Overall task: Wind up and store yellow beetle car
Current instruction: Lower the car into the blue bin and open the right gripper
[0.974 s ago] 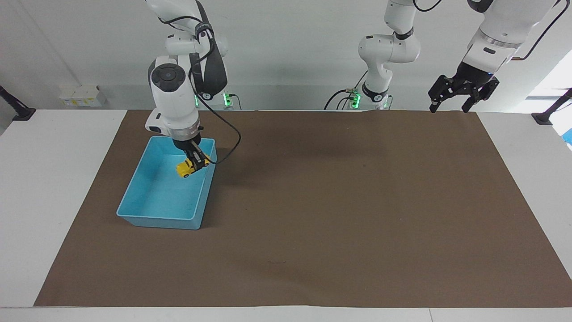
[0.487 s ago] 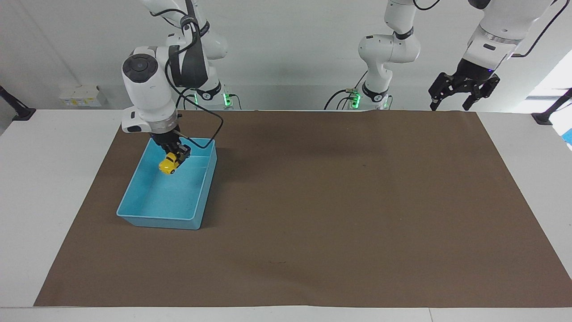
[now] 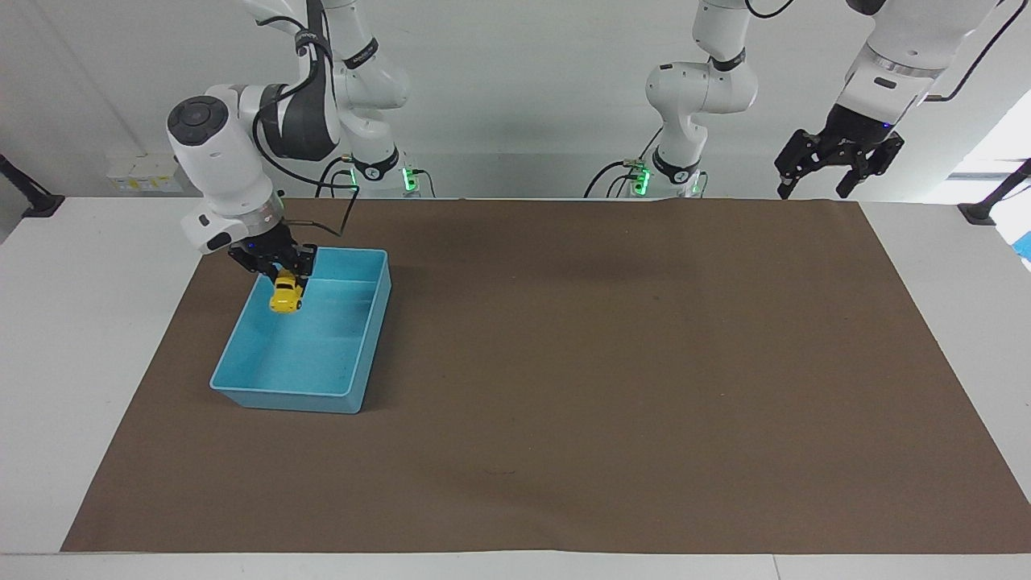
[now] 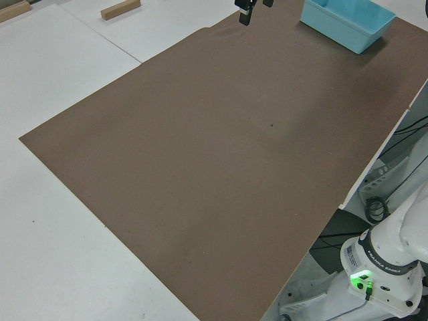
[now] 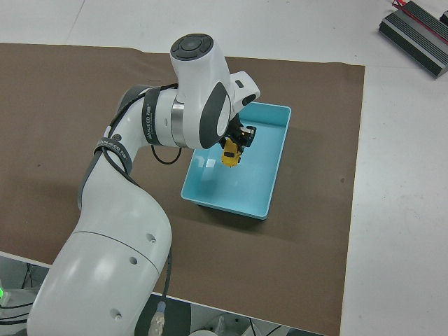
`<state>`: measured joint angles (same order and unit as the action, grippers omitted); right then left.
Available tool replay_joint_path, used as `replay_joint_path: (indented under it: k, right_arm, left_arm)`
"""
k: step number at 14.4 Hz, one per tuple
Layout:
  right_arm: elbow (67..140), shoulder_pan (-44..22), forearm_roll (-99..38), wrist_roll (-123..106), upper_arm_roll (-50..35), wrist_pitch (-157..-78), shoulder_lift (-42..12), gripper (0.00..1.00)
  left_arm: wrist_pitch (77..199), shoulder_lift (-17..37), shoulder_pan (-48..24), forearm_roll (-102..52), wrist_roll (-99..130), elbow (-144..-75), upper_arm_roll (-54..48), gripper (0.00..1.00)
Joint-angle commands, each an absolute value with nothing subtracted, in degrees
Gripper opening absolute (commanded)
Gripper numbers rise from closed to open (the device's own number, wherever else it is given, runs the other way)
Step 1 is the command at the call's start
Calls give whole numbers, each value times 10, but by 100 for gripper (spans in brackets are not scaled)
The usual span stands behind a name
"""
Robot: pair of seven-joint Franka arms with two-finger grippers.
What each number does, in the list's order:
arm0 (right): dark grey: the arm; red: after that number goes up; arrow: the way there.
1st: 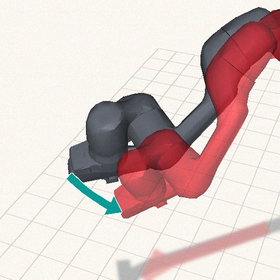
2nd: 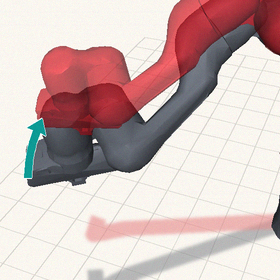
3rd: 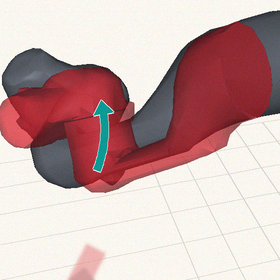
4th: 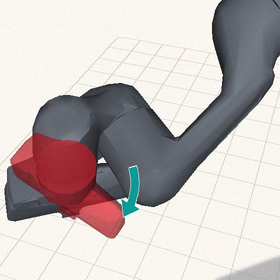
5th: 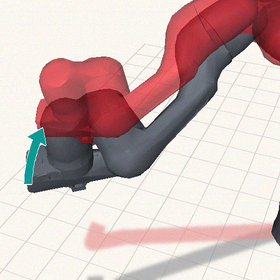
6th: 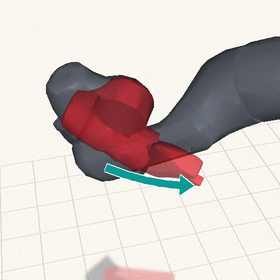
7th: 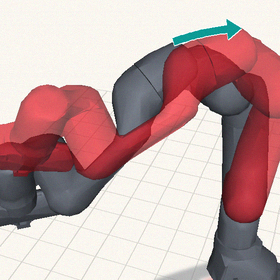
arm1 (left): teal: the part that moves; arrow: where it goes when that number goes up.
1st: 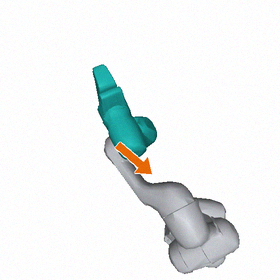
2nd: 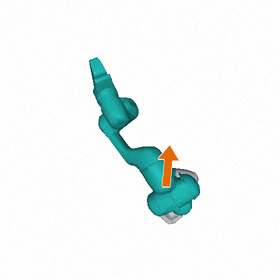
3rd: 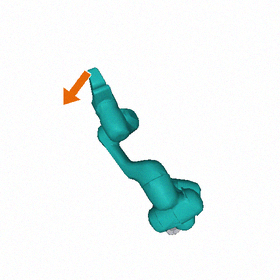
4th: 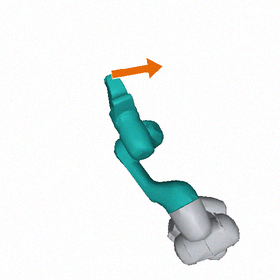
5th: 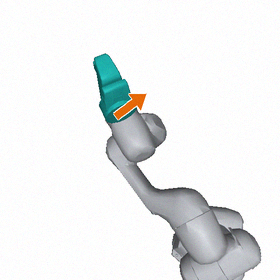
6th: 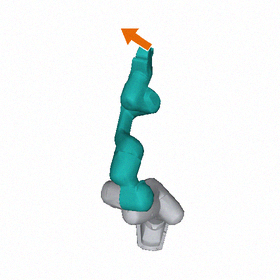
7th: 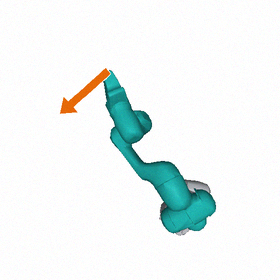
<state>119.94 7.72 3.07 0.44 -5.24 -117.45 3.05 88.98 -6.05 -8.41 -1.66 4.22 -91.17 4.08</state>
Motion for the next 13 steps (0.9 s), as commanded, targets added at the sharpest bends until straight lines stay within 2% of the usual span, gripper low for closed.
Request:
replay_joint_path:
  k: [1, 7, 9, 13]
  right_arm:
    - [1280, 82, 19, -27, -56, -1241, 76, 0]
    - [1364, 89, -7, -27, -56, -1353, 70, 0]
    - [1402, 94, -13, -28, -55, -1416, 60, 0]
    - [1413, 96, -13, -30, -55, -1445, 33, 0]
  left_arm:
    - [876, -49, -76, -8, 29, -884, 35, 100]
    - [875, -54, -76, -11, 28, -899, 35, 100]
    - [875, -53, -76, -11, 29, -898, 35, 100]
    - [873, -53, -80, -13, 34, -896, 35, 100]
